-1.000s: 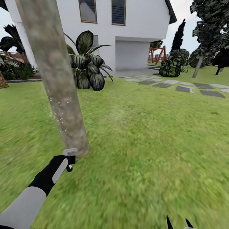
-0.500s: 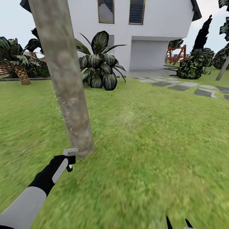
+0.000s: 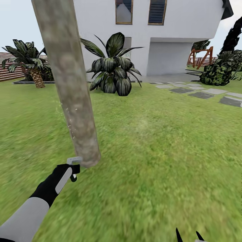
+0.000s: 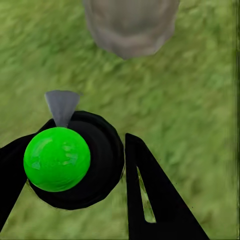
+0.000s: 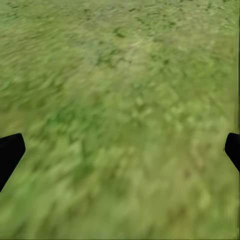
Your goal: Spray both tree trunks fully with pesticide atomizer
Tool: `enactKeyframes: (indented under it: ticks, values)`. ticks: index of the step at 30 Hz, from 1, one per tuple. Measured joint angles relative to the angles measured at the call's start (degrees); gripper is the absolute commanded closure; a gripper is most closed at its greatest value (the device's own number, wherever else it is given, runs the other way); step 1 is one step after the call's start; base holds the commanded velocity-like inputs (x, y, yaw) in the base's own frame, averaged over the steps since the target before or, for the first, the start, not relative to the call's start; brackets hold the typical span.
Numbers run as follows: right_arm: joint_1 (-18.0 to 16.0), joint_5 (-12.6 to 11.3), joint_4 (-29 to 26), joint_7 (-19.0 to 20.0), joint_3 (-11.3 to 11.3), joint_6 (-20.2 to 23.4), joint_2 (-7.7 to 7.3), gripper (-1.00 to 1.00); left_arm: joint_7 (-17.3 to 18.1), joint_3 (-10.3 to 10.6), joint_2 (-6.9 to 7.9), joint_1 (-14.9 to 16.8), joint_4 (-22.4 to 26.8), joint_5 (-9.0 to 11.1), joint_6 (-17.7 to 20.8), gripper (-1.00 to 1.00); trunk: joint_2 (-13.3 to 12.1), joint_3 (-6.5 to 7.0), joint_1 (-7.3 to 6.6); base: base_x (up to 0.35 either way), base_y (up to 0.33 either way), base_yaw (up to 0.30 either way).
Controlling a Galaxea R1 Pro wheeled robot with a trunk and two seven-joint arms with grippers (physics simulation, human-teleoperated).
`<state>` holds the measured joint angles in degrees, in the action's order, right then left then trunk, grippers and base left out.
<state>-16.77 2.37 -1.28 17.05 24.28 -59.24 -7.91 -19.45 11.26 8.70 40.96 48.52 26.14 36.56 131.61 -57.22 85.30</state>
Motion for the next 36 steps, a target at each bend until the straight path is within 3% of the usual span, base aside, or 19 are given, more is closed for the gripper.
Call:
enactKeyframes:
  ticks: [10,32,36]
  values:
    - [0.02,0.00,0.02,0.00,0.00,0.00,0.00,-1.00,0.00,0.04,0.00,0.00,0.00,0.00,-0.14,1.00,0.00,0.00,0.00,0.113,-0.263,0.037]
    - [0.02,0.00,0.03,0.00,0.02,0.00,0.00,-1.00,0.00,0.04,-0.01,-0.02,-0.04,0.07,-0.19,1.00,0.00,0.00,0.00,0.082,-0.269,0.272]
    - [0.03,-0.01,0.00,0.00,0.02,0.00,0.00,-1.00,0.22,0.24,-2.57,-0.09,-1.33,0.38,-0.34,1.00,0.00,0.00,0.00,0.069,-0.271,0.276]
